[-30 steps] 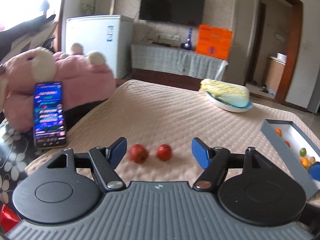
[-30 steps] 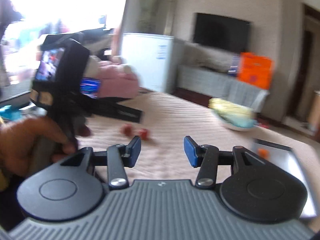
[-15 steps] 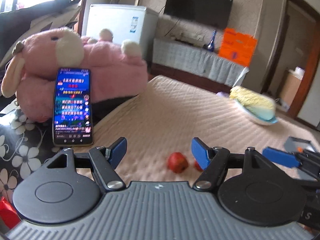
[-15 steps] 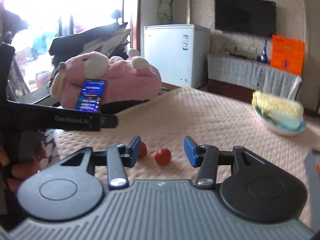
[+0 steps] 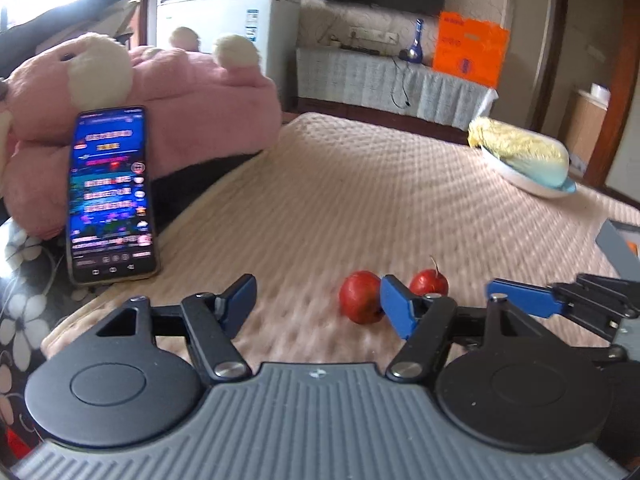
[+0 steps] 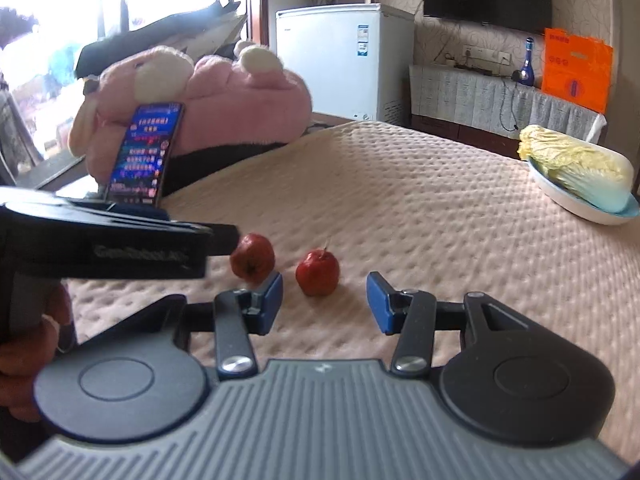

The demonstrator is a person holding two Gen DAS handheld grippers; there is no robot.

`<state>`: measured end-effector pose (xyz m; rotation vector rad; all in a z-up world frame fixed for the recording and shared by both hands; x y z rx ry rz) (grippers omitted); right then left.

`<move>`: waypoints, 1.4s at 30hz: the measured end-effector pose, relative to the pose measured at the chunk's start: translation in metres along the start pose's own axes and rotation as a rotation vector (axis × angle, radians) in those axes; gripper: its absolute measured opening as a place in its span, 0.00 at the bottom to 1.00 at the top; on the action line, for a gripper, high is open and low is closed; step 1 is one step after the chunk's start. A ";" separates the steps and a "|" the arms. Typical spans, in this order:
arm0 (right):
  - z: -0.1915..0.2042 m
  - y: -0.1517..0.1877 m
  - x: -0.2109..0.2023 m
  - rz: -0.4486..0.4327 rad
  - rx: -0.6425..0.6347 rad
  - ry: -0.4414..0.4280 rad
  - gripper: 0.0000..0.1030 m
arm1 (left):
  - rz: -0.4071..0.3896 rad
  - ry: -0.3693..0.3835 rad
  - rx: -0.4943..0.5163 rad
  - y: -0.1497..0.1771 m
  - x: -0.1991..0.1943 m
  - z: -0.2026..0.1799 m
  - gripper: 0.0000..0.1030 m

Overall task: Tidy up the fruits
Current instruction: 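Grasp the stemmed red apple with the right tool while the left tool grasps the other red apple, then carry both red apples in the two tools over the grey box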

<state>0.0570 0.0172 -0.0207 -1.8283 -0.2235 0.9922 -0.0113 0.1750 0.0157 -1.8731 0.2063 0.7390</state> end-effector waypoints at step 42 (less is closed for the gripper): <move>-0.011 0.001 -0.051 -0.036 -0.021 0.036 0.31 | 0.052 0.034 0.045 0.012 0.043 -0.036 0.38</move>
Point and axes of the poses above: each gripper's, at about its wrist camera, not at the fingertips, and x roughly the way its jaws point, z to its left, y to its underside, the point moved 4 cm from there along x, roughly the way its jaws point, and after that the axes turned 12 degrees about -x, right-handed, at the moved point
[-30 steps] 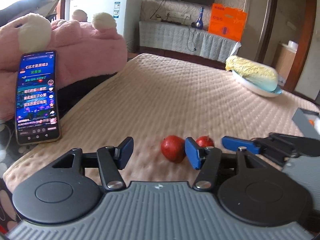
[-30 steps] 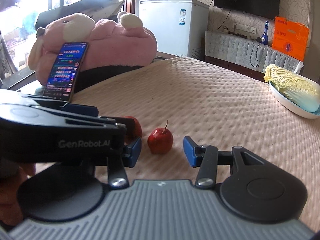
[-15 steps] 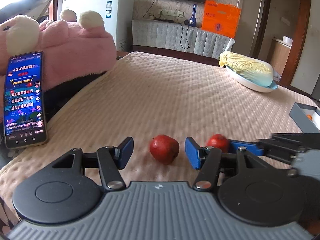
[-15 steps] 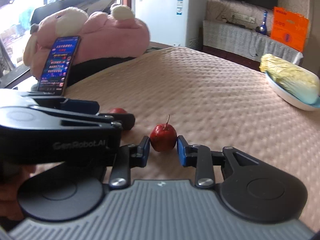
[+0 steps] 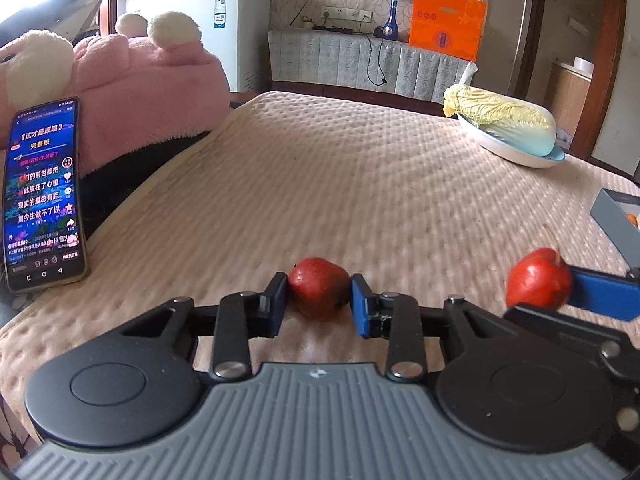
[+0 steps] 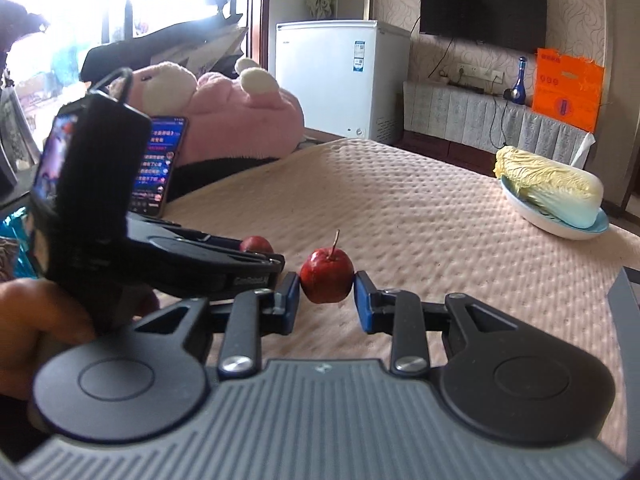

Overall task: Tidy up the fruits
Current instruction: 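Carry both red apples in the two tools over the grey box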

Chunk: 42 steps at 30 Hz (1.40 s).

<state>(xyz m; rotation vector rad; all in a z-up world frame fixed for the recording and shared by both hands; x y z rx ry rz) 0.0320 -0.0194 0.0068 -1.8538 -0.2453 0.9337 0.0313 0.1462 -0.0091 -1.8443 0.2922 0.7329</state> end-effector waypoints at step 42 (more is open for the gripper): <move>-0.016 0.021 -0.089 -0.046 0.038 0.106 0.31 | -0.070 0.127 0.116 -0.004 -0.063 -0.042 0.37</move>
Point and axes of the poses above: each gripper's, at about its wrist camera, not at the fingertips, and x roughly the way its jaws point, z to its left, y to its underside, the point moved 4 cm from there along x, roughly the way its jaws point, and after that the axes turned 12 degrees about -x, right-handed, at the moved point
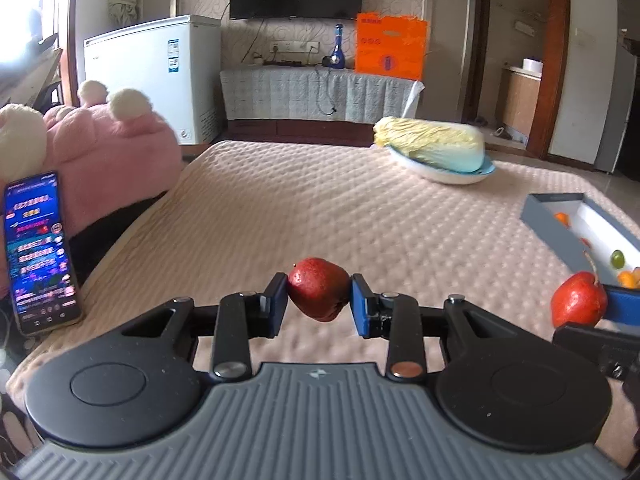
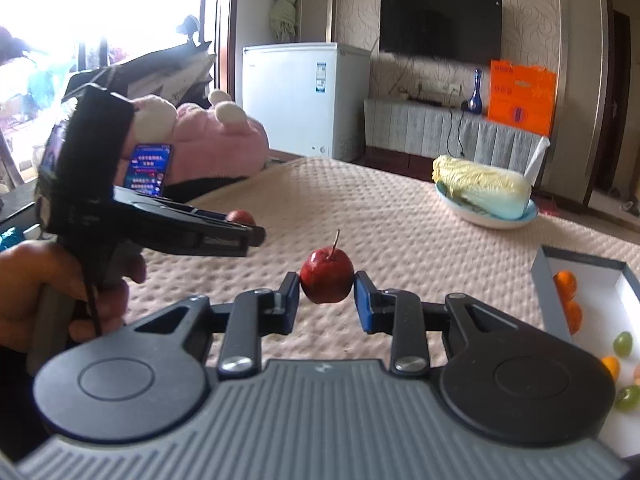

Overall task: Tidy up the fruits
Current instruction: 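Carry both red apples in the two tools over the grey box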

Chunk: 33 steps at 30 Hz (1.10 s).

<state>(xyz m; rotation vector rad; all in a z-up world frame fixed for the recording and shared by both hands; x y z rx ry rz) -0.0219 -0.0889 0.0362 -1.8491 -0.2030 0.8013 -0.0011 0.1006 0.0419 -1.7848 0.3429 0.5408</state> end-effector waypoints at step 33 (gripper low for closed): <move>-0.093 0.020 -0.052 -0.044 0.029 0.123 0.31 | 0.045 0.126 0.056 -0.013 0.053 -0.149 0.37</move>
Point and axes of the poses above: each gripper's, at about its wrist camera, not at the fingertips, and x roughly the way its jaws point, z to its left, y to its underside, the point moved 4 cm from there along x, roughly the way its jaws point, and after that the axes turned 12 degrees about -x, right-handed, at the moved point
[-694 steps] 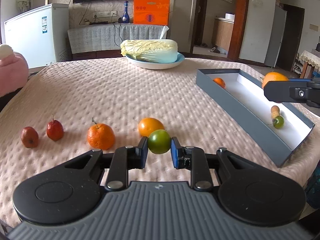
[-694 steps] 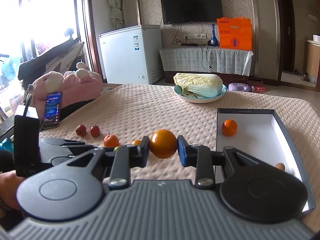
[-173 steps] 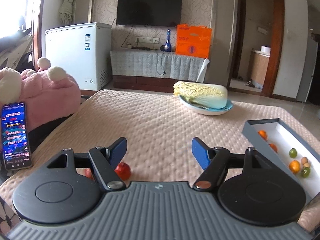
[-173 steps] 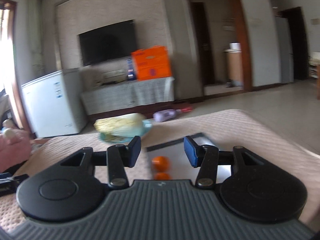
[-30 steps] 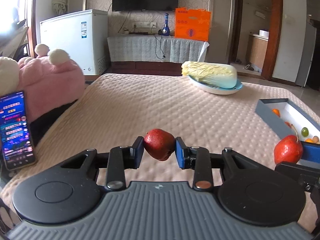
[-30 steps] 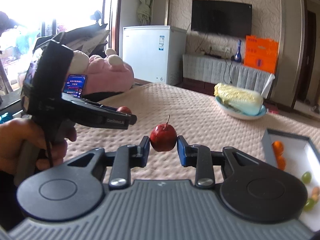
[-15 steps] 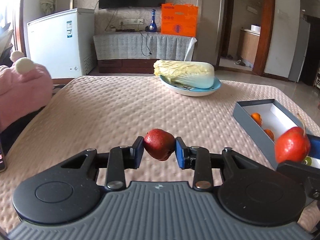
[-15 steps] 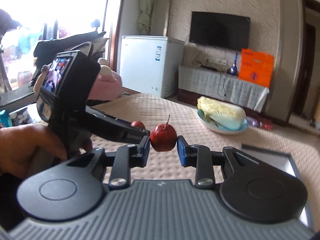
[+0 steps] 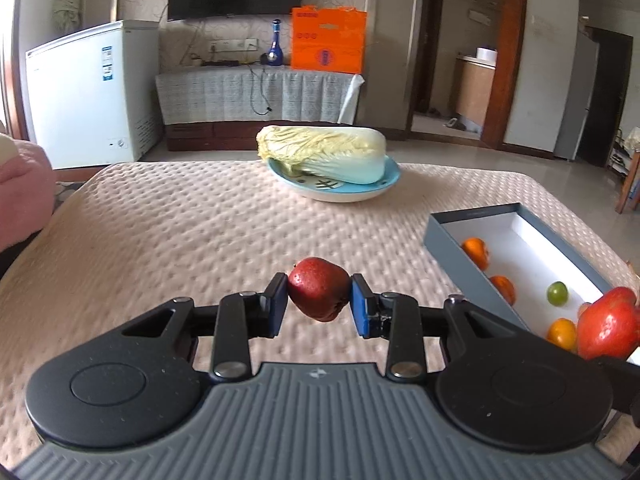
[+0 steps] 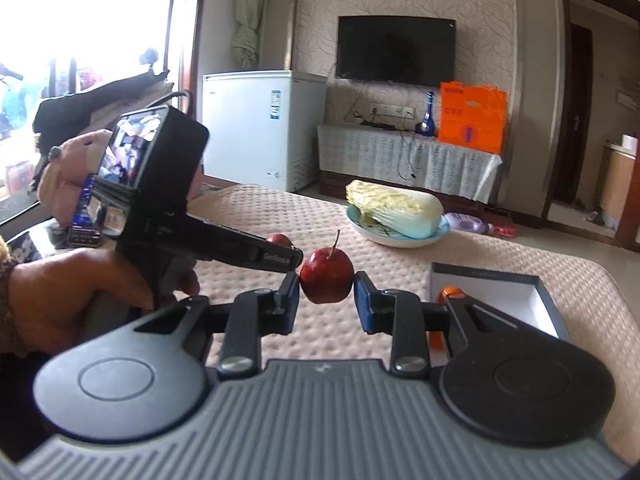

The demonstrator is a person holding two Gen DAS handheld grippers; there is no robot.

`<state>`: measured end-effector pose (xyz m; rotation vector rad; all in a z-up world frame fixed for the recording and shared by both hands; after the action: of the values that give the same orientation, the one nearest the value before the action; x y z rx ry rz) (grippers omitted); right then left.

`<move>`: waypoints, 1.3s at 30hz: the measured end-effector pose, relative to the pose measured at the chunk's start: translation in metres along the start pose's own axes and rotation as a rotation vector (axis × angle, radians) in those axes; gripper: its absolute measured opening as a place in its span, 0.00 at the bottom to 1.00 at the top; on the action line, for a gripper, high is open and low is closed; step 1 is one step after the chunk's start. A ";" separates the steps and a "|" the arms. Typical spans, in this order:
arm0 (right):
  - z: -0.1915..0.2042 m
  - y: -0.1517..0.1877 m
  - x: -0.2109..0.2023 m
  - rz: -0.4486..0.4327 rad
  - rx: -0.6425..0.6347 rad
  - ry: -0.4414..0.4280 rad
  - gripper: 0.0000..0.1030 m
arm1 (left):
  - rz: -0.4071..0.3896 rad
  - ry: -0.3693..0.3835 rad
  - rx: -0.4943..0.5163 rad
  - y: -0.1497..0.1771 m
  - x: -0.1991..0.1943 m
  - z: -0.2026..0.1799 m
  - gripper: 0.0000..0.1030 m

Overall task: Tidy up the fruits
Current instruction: 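Carry both red apples in the two tools over the grey box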

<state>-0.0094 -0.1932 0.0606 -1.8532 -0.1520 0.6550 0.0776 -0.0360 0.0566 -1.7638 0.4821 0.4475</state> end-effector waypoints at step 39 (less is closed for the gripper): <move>-0.025 0.022 -0.012 0.056 0.086 0.045 0.31 | -0.008 0.104 0.082 0.006 0.014 -0.066 0.38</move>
<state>-0.0109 -0.2275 0.0507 -1.7932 -0.0414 0.6479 0.0896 -0.1024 0.0594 -1.7151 0.5587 0.3264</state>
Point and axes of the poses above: each gripper's, at about its wrist camera, not at the fingertips, and x roughly the way its jaws point, z to its left, y to its underside, the point moved 4 cm from there along x, roughly the way its jaws point, and after that the axes turned 12 degrees about -x, right-handed, at the moved point
